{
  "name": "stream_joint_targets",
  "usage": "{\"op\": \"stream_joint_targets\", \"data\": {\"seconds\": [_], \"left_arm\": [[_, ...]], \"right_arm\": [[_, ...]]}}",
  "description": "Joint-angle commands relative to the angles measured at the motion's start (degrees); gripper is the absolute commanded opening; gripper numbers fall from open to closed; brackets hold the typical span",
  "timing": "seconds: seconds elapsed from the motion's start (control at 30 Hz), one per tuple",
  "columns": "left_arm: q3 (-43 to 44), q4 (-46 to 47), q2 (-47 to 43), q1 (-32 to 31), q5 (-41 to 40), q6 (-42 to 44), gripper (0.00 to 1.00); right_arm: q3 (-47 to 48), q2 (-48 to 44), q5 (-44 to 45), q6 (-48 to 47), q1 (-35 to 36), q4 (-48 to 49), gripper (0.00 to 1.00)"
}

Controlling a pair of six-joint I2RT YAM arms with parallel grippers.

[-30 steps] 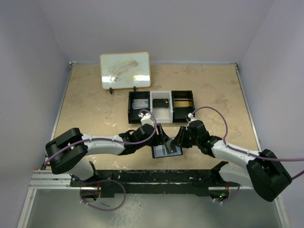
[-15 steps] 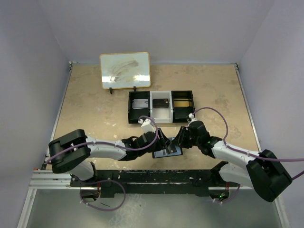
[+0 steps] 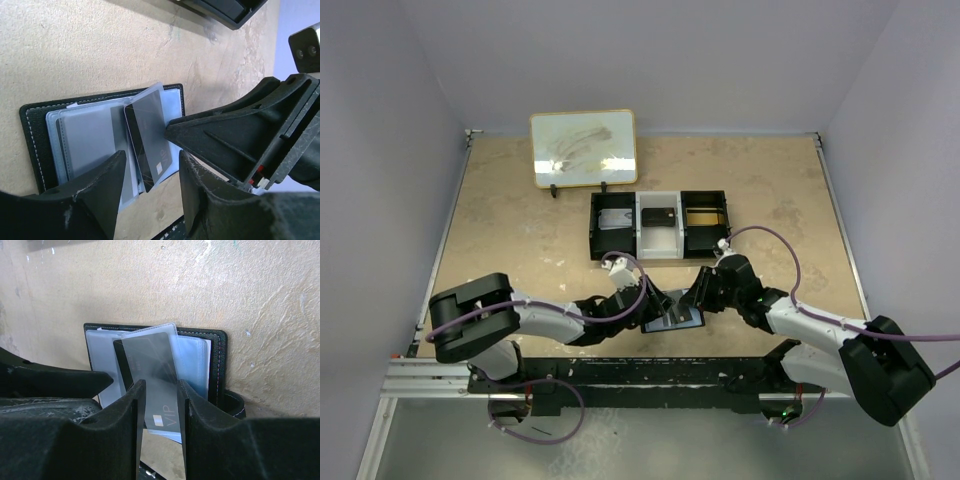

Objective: Take the credit cards out of the card holder

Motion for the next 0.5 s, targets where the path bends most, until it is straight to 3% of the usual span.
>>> {"op": "stream_joint_targets", "data": {"seconds": [0.0,0.27,0.47], "left_arm": [[-0.3,6.9,2.3,-0.4,0.2,-1.7,0.43],[-2.5,9.8,3.8,-0.8,-0.6,-5.1,0.37],[-5.4,18.8,7.0,-0.8,0.5,-7.3,0.34]], "right_arm": [[-1.7,0.5,1.2,-0.2,0.0,-3.8,0.35],[-1.7,0.5,1.1,-0.2,0.0,-3.5,0.35],[-1.6,1.4,0.7,-0.4,0.0,-2.8,0.35]]}}
